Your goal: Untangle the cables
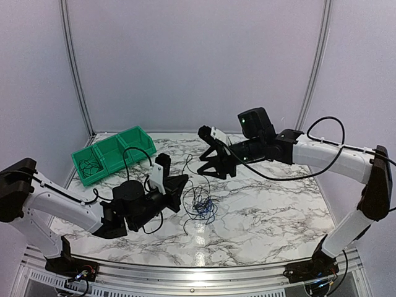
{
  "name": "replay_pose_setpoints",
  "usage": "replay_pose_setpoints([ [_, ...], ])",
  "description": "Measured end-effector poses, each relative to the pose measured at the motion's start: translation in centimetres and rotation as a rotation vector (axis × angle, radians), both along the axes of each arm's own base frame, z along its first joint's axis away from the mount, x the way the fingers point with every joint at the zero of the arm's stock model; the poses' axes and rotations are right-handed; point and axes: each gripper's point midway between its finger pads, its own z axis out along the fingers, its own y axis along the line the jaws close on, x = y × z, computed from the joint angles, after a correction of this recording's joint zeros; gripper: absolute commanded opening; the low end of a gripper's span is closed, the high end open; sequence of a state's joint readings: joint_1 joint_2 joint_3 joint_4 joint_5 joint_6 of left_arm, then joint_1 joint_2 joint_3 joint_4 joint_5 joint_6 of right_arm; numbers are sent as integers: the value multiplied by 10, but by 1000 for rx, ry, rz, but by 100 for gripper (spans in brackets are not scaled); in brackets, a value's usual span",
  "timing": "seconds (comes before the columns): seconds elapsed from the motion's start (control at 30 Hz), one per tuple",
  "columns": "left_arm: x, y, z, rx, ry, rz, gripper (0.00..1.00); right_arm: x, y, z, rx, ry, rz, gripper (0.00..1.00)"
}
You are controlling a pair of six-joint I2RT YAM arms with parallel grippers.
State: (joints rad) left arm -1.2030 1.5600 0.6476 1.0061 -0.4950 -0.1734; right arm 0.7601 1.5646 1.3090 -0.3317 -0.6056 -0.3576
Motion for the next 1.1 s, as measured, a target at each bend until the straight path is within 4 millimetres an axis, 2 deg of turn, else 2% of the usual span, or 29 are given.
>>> replay_pose_setpoints([
  [0.13, 0, 27, -21, 9, 46, 65, 0, 6, -14, -54, -96, 3, -48, 66],
  [0.3, 3, 54, -41, 10, 91, 149, 0, 18, -9, -107, -191, 47, -55, 72],
  [0.43, 4, 70, -42, -14, 103, 195, 0, 23, -4, -157, -271, 125, -50, 73],
  [0.5, 4, 76, -39, -28, 101, 211, 0, 23, -4, -172, -296, 150, -49, 72],
  [0.57, 4, 82, -35, -42, 95, 228, 0, 22, -4, -182, -312, 165, -47, 64],
  [0.67, 3, 92, -22, -72, 79, 248, 0, 22, -1, -190, -324, 175, -37, 44],
  [0.77, 1, 99, -1, -111, 49, 254, 0, 22, 4, -199, -334, 194, -27, 33],
  [0.87, -1, 105, 24, -134, 16, 252, 0, 23, 8, -213, -353, 216, -19, 17],
  [0.97, -2, 104, 50, -130, -14, 244, 0, 23, 9, -224, -368, 239, -17, 7],
  [1.1, -5, 102, 86, -115, -48, 220, 0, 23, 12, -225, -365, 245, -13, 0],
])
